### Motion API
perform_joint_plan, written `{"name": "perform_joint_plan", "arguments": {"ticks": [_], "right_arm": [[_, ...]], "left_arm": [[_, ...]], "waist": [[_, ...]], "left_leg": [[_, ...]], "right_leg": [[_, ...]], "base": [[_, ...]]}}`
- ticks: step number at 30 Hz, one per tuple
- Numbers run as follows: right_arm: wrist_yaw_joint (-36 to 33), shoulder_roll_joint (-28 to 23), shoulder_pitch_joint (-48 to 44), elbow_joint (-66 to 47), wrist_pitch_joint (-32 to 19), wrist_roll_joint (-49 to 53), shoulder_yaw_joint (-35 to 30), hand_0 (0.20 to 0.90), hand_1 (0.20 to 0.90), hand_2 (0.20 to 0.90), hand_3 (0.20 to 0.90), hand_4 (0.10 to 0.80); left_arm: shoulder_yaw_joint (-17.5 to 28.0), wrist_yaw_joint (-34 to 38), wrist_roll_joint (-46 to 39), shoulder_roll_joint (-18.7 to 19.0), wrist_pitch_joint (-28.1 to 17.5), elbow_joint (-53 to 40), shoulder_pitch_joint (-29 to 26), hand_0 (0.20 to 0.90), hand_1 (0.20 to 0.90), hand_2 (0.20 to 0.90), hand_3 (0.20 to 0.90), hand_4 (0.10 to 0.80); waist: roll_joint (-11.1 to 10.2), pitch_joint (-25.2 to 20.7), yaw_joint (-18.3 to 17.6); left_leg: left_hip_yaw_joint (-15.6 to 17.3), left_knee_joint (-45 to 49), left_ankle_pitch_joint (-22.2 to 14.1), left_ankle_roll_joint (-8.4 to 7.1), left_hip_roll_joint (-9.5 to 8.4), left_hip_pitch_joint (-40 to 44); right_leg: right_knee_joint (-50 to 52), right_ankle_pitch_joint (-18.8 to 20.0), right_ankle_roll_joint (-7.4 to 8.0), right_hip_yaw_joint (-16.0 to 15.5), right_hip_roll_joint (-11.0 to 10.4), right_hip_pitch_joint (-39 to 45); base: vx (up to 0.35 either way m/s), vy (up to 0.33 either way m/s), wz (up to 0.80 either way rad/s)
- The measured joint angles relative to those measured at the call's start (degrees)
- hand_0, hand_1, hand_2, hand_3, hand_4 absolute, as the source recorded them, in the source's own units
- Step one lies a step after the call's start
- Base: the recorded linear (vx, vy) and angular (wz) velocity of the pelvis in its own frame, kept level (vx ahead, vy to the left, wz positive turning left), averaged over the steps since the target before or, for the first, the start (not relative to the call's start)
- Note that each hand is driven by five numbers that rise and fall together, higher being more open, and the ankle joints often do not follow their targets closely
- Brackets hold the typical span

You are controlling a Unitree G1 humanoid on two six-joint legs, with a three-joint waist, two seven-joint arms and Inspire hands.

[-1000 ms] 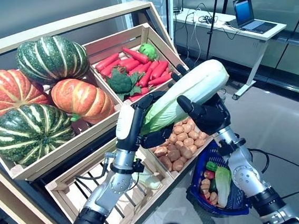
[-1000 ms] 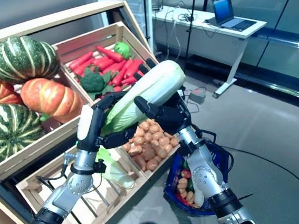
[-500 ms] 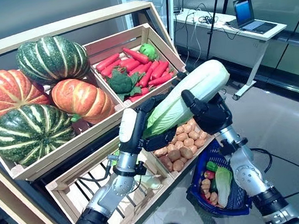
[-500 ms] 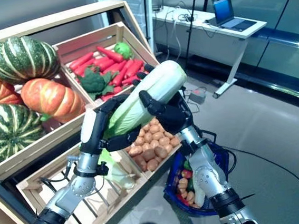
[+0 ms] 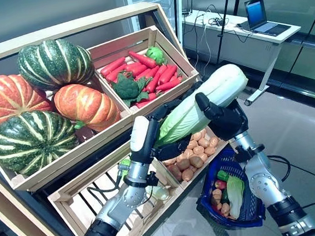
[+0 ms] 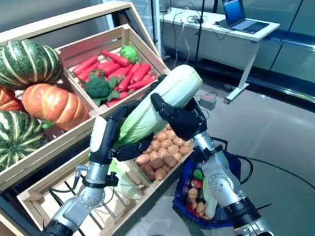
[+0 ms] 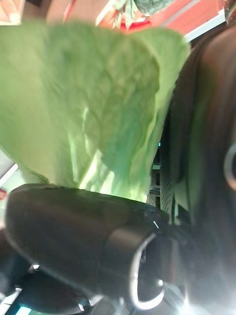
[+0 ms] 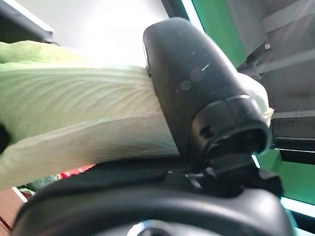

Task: Put vegetables into the basket

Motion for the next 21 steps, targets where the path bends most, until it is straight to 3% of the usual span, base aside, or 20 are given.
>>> {"name": "perform_joint_plan", "arguments": {"ticks": [5, 10, 14, 17, 21], "right_arm": [[0.0, -1.5, 0.0, 0.3, 0.1, -1.9, 0.4, 0.300, 0.300, 0.300, 0.300, 0.400], [0.2, -1.2, 0.0, -0.3, 0.1, -1.1, 0.7, 0.300, 0.300, 0.300, 0.300, 0.400], [1.6, 2.4, -1.3, -5.1, -0.8, -0.8, 0.6, 0.300, 0.300, 0.300, 0.300, 0.400], [2.6, 2.7, -3.5, -7.3, -2.5, -0.8, 0.4, 0.300, 0.300, 0.300, 0.300, 0.400], [2.6, 3.0, -4.7, -7.2, -2.7, -0.8, 0.2, 0.300, 0.300, 0.300, 0.300, 0.400]], "left_arm": [[-0.3, -1.0, -0.1, -1.6, 0.7, 5.8, 0.0, 0.900, 0.900, 0.900, 0.900, 0.800], [0.0, -5.5, -0.1, -2.7, 10.1, 17.3, 0.1, 0.900, 0.900, 0.900, 0.900, 0.800], [-0.7, -9.4, -0.1, -3.0, 17.7, 31.7, 3.2, 0.900, 0.900, 0.900, 0.900, 0.800], [-1.1, -10.1, -0.2, -3.2, 19.4, 35.4, 6.7, 0.900, 0.900, 0.900, 0.900, 0.800], [-1.0, -10.1, -1.5, -4.3, 20.7, 39.0, 6.8, 0.900, 0.900, 0.900, 0.900, 0.800]], "waist": [[0.0, 0.0, 0.0], [0.0, -0.2, -0.7], [-0.1, -0.3, -2.4], [-0.5, -0.4, -2.4], [-1.1, -0.7, -1.8]], "left_leg": [[0.4, 0.0, 0.0, 0.00, 0.04, 0.0], [1.4, 0.0, 0.0, 0.00, 0.23, 0.1], [1.8, 0.0, 0.0, -0.01, 0.41, -0.1], [1.8, 0.0, 0.0, -0.01, 0.43, -0.1], [1.9, -0.2, 0.0, -0.01, 0.42, -0.1]], "right_leg": [[0.0, 0.1, -0.02, 0.6, 0.0, -0.3], [0.0, 0.3, -0.16, 1.2, 0.2, -0.6], [0.0, 0.5, -0.31, 2.3, 0.3, -1.4], [0.0, 0.5, -0.31, 2.3, 0.3, -1.4], [0.0, 0.6, -0.25, 2.2, 0.3, -1.4]], "base": [[0.011, -0.003, -0.05], [0.000, -0.005, -0.08], [0.001, -0.005, -0.13], [0.001, -0.002, 0.01], [0.002, -0.005, 0.02]]}}
